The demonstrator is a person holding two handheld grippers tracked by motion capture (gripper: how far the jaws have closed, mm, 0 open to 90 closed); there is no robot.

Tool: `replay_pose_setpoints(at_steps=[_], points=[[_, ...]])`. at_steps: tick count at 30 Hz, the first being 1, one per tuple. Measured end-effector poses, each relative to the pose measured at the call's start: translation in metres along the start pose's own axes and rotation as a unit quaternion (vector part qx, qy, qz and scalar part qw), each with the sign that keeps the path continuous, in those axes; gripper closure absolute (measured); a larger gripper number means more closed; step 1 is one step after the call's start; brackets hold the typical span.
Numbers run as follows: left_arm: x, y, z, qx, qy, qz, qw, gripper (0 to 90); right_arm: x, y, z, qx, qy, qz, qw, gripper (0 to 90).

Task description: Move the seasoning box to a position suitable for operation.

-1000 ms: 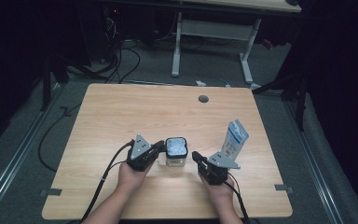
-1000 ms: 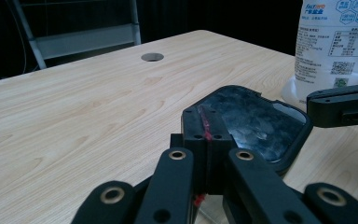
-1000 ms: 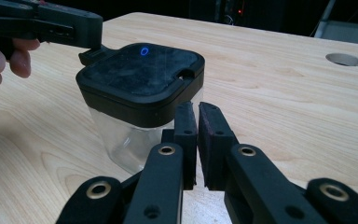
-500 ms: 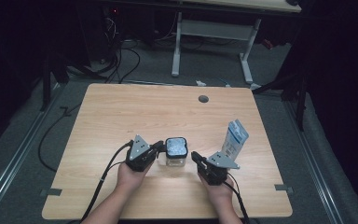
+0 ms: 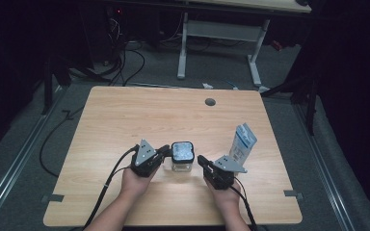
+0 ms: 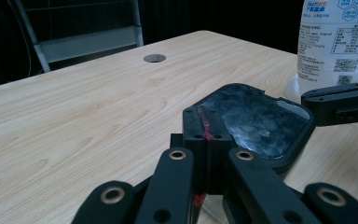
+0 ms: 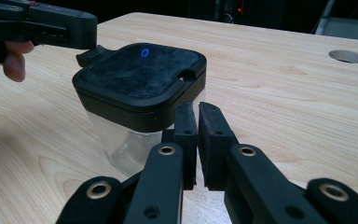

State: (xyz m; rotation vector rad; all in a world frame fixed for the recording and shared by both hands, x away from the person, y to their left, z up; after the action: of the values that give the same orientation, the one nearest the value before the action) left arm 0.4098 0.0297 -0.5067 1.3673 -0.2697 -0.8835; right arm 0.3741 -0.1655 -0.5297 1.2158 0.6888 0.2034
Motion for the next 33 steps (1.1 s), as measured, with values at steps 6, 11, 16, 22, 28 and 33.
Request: replay_pose_setpoints(at_steps=[6,11,16,22,28,33], points=[[0.0,0.0,0.0,0.001,0.001,0.0,1.0,90.0,0.002,0.0,0.0,0.004,-0.001,-0.002,1.0,86.7],[0.001,0.0,0.0,0.002,0.004,-0.001,1.0,90.0,0.003,0.001,0.001,0.005,-0.001,-0.001,1.0,86.8],[0.001,-0.001,0.001,0.002,0.004,-0.001,1.0,90.0,0.003,0.002,0.001,0.005,-0.004,0.002,1.0,86.8],[0.001,-0.001,0.002,0.003,0.005,0.0,1.0,90.0,0.007,0.007,0.003,-0.001,-0.01,0.001,1.0,87.5],[0.001,-0.001,0.002,0.004,0.006,-0.001,1.0,90.0,0.007,0.011,0.001,-0.011,-0.014,0.005,0.9998,89.9],[0.001,-0.001,0.002,0.005,0.006,-0.002,1.0,90.0,0.007,0.015,0.001,-0.018,-0.016,0.007,0.9997,90.0]])
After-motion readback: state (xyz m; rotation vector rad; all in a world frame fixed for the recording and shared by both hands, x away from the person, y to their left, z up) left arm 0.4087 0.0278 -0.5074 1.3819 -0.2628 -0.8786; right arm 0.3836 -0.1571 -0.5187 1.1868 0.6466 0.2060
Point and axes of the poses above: each handheld gripper's, and its own axes: x roughly forward along the jaws, y roughly out of its top, z roughly to its right, the point moved 6 cm from there along x, roughly forward along the jaws, and after that the axes turned 14 degrees about -x, right-handed, at the moved point
